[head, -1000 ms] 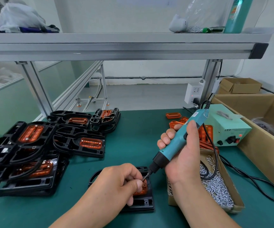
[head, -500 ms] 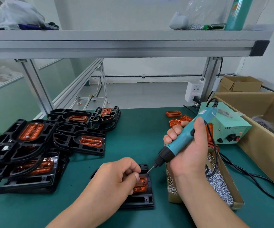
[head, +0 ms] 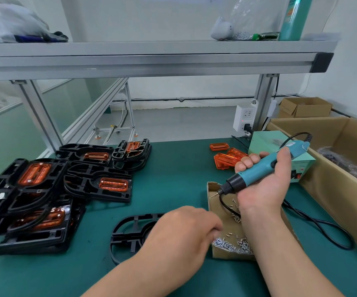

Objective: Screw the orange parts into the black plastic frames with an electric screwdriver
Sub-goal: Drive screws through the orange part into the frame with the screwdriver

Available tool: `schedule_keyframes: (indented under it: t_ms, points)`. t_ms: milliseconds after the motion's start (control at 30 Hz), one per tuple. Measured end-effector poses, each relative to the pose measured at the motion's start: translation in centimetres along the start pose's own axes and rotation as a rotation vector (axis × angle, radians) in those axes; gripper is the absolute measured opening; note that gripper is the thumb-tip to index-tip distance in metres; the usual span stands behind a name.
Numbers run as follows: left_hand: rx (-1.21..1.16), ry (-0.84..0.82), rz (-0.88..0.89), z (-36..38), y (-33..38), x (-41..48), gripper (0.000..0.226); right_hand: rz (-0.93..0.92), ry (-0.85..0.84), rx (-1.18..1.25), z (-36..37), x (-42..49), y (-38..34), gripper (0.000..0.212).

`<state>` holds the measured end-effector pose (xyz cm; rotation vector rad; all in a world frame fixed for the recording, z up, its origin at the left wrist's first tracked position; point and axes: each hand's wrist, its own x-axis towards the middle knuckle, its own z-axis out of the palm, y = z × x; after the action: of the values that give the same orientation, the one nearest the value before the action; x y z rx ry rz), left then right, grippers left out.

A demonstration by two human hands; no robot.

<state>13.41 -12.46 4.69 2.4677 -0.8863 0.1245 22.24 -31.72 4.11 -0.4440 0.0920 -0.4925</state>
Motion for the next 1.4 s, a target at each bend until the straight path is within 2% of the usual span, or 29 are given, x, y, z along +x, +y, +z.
schedule_keyframes:
  t_ms: [133,233,333,367,467,700,1067,1400]
  points:
    - [0.24,-0.138,0.149,1.4,1.4,2.5,0.028,-0.012,0.021,0.019,-0.4,0.7,-0.5,0.039]
    - [0.369,-0.254,0.201,2.4,2.1,4.3,0.022,-0.013,0.027,0.025,-0.7,0.9,-0.6,0.04]
    - [0.335,-0.323,0.197,3.4,2.0,5.9,0.01,-0.008,0.022,0.013,-0.8,1.0,-0.7,0.04]
    - [0.293,-0.337,0.186,3.6,1.9,6.3,0.013,-0.009,0.022,0.011,-0.8,1.1,-0.8,0.04]
    - [0.206,-0.328,0.157,4.2,1.8,6.7,0.023,-0.019,0.016,0.016,-0.8,1.3,-1.2,0.039]
    - [0.249,-0.287,0.184,4.7,1.7,6.3,0.03,-0.023,-0.02,-0.009,-0.4,0.9,-1.3,0.037]
    - [0.27,-0.284,0.185,4.5,1.6,6.1,0.014,-0.009,-0.04,-0.069,0.1,0.4,-0.7,0.038]
    - [0.315,-0.307,0.198,4.2,1.6,6.3,0.016,-0.007,-0.095,-0.138,0.3,0.7,-0.4,0.034]
